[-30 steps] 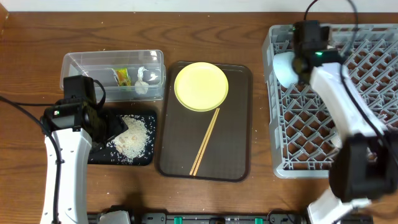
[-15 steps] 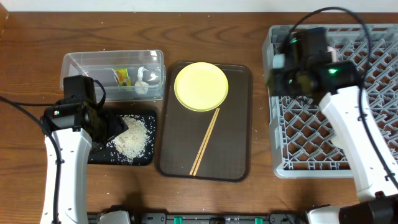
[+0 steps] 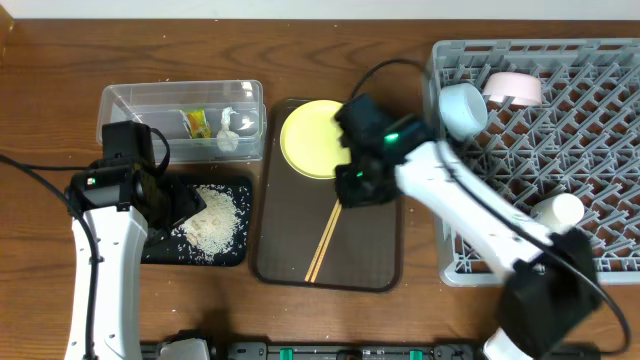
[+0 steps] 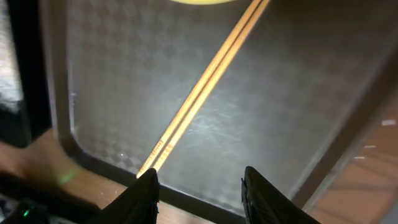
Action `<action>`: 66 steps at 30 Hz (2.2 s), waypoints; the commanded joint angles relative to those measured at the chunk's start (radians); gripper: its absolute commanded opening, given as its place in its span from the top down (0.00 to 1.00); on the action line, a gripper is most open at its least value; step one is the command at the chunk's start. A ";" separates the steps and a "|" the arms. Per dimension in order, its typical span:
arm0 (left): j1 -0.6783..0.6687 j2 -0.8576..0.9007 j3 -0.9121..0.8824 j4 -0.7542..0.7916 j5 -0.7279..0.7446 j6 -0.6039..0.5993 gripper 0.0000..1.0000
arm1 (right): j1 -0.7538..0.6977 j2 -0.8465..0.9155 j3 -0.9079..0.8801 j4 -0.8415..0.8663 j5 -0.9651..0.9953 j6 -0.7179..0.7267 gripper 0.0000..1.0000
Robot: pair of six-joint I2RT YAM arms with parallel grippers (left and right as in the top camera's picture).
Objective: Sort waste into correct bins and load items into the dishwasher rack
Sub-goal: 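Reach the right gripper to the chopsticks and grasp one, then carry the chopstick with the right gripper and drop it in the rack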
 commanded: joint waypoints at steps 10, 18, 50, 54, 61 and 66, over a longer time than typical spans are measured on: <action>0.005 0.006 0.007 -0.006 -0.001 -0.009 0.21 | 0.098 0.206 -0.001 0.073 0.083 0.230 0.59; 0.005 0.006 0.007 -0.006 -0.001 -0.009 0.20 | 0.099 0.229 -0.008 0.082 0.154 0.250 0.59; 0.005 0.006 0.007 -0.007 -0.001 -0.009 0.20 | 0.094 0.229 -0.079 0.100 0.221 0.273 0.59; 0.005 0.006 0.007 -0.007 -0.001 -0.009 0.20 | 0.094 0.229 -0.079 0.100 0.221 0.273 0.65; 0.005 0.006 0.007 -0.007 -0.001 -0.009 0.21 | 0.093 0.229 -0.079 0.100 0.233 0.294 0.83; 0.005 0.006 0.007 -0.010 -0.001 -0.009 0.20 | 0.082 0.229 -0.079 0.100 0.243 0.299 0.94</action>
